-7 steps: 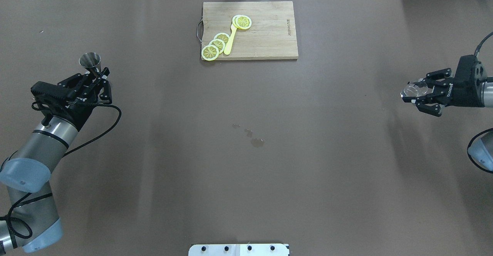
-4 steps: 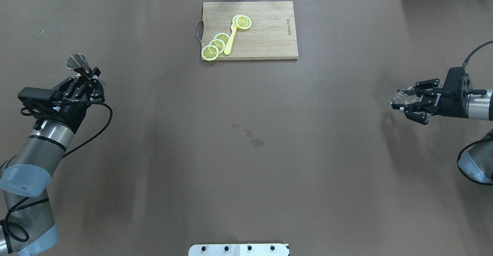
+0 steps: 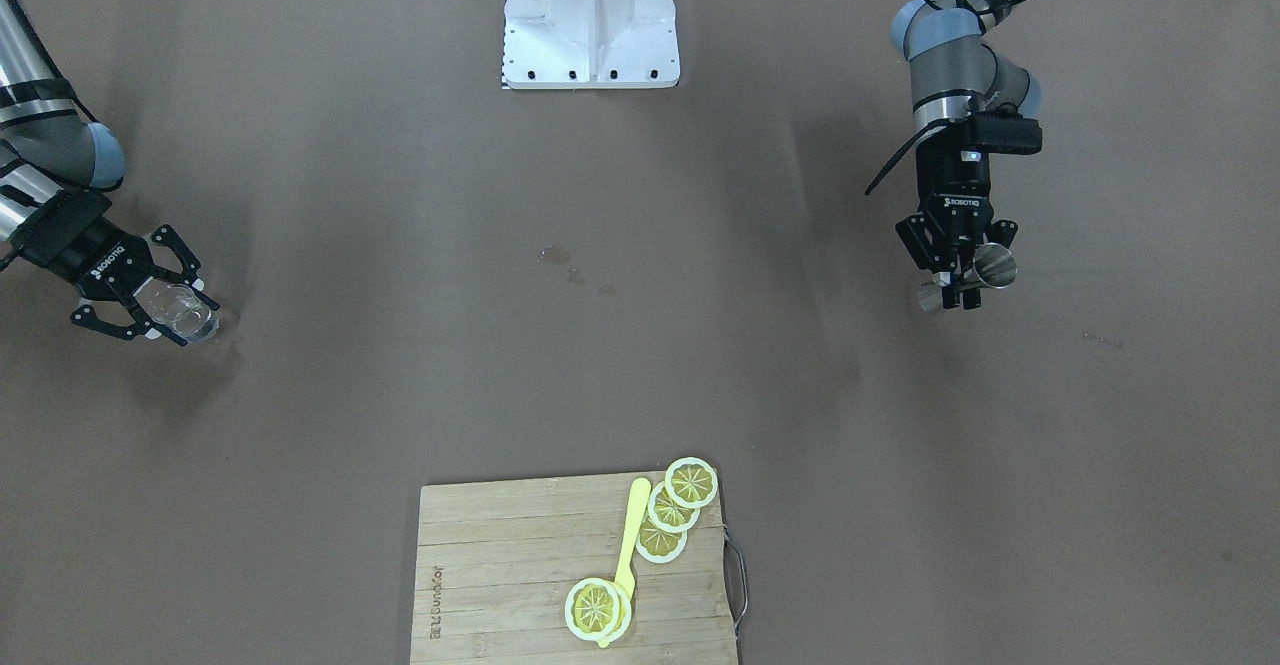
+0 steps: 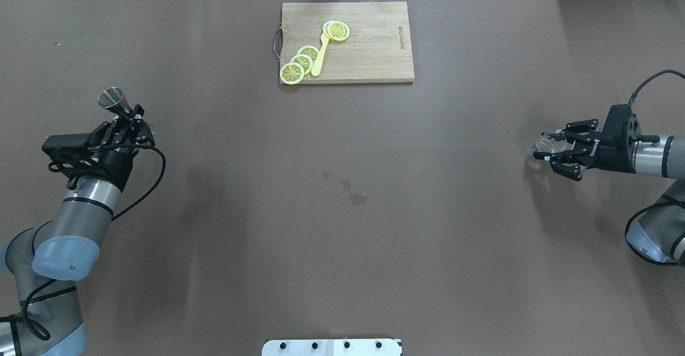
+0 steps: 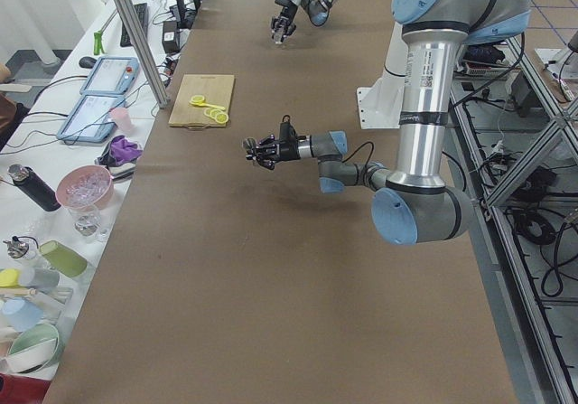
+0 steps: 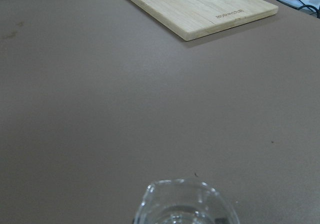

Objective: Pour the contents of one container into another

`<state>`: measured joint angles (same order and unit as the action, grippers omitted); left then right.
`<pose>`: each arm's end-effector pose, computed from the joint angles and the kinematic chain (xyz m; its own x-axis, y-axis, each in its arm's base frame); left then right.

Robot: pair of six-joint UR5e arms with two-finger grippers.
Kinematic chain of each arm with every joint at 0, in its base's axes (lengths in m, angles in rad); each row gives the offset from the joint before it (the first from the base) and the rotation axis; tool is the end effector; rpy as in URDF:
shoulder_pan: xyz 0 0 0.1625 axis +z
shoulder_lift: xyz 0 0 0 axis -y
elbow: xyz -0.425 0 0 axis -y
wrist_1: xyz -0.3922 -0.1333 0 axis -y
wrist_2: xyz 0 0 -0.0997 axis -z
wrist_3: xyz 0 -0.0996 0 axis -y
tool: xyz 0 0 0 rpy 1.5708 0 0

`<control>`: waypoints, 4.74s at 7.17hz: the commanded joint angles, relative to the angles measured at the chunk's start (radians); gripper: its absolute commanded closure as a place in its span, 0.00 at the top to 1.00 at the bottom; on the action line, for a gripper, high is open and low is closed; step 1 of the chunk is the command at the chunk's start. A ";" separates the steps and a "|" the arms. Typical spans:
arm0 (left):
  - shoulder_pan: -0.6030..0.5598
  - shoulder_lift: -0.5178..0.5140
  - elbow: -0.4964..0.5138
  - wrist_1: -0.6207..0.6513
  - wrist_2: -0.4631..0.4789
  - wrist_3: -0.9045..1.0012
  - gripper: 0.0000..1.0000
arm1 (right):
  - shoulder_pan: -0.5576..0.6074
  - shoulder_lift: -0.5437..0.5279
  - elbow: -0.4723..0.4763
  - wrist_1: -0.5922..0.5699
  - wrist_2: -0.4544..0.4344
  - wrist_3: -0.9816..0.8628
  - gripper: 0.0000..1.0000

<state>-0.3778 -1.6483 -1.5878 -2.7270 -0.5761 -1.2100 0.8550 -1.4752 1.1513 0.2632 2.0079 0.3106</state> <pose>0.3905 -0.3883 0.4716 0.6058 -0.0335 -0.7949 0.7770 0.2400 0.5820 -0.2649 -0.4435 0.6163 0.3991 -0.8557 0.3295 -0.0863 0.3227 0.9425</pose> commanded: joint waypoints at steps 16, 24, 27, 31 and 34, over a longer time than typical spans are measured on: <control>0.076 -0.030 0.022 0.762 0.323 -0.704 0.00 | -0.024 0.013 -0.028 0.002 -0.008 -0.001 0.45; 0.106 -0.021 0.061 0.822 0.384 -0.746 0.00 | -0.021 0.012 -0.006 -0.001 -0.005 0.001 1.00; 0.109 0.014 0.062 0.819 0.398 -0.749 0.00 | 0.063 0.009 0.048 -0.033 0.061 0.007 1.00; 0.129 0.039 0.055 0.819 0.398 -0.784 0.00 | 0.248 -0.040 0.278 -0.396 0.189 0.005 1.00; 0.142 0.039 0.054 0.819 0.398 -0.804 0.00 | 0.317 -0.057 0.419 -0.858 0.181 0.007 1.00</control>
<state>-0.2406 -1.6092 -1.5334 -1.9083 -0.1780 -2.0004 1.1504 -1.5263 1.5142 -0.3950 2.1958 0.3163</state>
